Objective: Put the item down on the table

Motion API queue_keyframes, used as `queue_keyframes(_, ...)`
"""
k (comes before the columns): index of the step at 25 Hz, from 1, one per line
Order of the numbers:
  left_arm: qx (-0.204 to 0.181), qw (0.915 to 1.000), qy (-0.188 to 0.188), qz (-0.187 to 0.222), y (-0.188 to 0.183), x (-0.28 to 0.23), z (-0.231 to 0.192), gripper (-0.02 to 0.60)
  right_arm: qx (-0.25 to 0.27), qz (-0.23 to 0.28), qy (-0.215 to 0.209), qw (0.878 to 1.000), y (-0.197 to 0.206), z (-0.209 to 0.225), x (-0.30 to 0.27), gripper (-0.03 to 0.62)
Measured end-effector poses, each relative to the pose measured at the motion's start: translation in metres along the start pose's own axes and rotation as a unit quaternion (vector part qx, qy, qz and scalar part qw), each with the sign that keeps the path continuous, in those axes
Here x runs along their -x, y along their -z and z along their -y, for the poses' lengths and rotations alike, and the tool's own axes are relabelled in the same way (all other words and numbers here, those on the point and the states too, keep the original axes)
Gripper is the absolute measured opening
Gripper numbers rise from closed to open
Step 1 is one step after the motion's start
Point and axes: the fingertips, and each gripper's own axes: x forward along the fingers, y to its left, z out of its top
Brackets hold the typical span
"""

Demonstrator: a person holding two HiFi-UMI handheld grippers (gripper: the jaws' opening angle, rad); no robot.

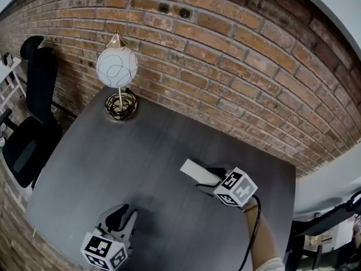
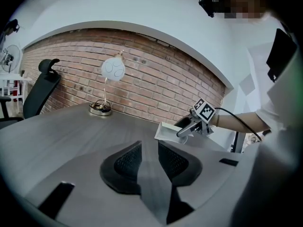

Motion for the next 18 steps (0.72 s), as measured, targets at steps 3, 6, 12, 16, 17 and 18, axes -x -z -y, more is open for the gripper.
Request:
queue_keyframes(3, 0.011, 0.9999, -0.006, -0.003, 0.0, -0.004, -0.003, 0.121, 0.011, -0.016, 0.007, 1.0, 0.001, 0.012, -0.006, 0.314)
queue_keyframes(6, 0.023, 0.9997, -0.005, -0.005, -0.002, -0.008, -0.002, 0.121, 0.018, -0.03, 0.016, 0.999, 0.005, 0.025, -0.014, 0.316)
queue_keyframes(12, 0.021, 0.9997, -0.006, -0.01, 0.001, -0.017, -0.007, 0.121, 0.03, -0.044, 0.028, 0.998, 0.014, 0.041, -0.03, 0.316)
queue_keyframes(16, 0.022, 0.9996, -0.008, -0.015, 0.005, -0.021, -0.01, 0.121, 0.03, -0.047, 0.03, 0.998, 0.02, 0.046, -0.04, 0.316)
queue_keyframes(17, 0.022, 0.9996, -0.009, -0.016, 0.006, -0.022, -0.011, 0.121, 0.03, -0.048, 0.029, 0.998, 0.021, 0.047, -0.042, 0.316)
queue_keyframes(18, 0.022, 0.9996, -0.009, -0.018, 0.008, -0.022, -0.011, 0.121, 0.03, -0.049, 0.029, 0.998, 0.023, 0.047, -0.044, 0.316)
